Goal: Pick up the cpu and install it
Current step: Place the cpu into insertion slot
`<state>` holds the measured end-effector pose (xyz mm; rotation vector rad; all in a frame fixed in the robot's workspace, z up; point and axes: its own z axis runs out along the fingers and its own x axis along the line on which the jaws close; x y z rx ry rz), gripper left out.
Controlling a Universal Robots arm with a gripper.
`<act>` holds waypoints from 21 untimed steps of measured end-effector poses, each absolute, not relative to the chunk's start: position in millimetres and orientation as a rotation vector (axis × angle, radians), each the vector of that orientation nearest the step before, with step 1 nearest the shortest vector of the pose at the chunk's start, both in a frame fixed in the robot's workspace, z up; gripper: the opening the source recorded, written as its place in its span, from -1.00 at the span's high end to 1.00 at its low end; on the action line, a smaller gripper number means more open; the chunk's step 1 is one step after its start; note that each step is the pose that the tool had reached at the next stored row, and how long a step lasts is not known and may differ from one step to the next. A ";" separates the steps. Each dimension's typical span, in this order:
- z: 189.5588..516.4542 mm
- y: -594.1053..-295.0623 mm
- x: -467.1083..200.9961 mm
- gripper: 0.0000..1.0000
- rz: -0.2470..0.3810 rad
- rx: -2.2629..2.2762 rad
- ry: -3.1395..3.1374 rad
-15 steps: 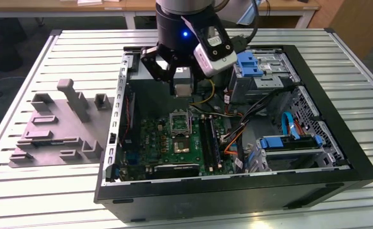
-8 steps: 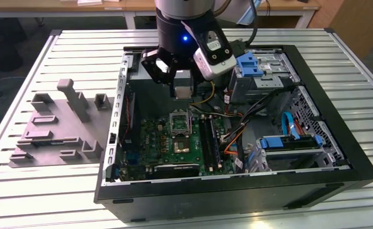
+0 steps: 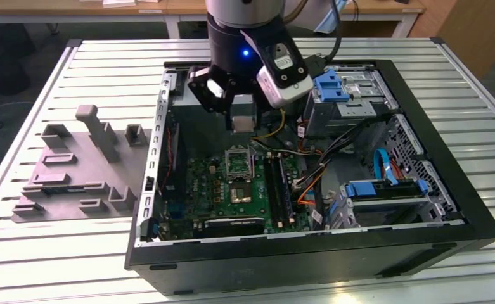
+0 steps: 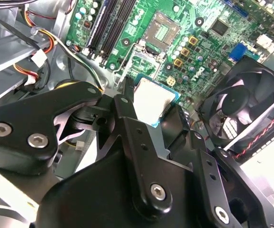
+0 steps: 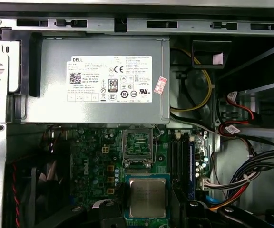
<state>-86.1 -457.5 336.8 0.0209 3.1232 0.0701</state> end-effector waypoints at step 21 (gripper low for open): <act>328.9 -459.4 -86.1 0.06 0.070 0.021 3.124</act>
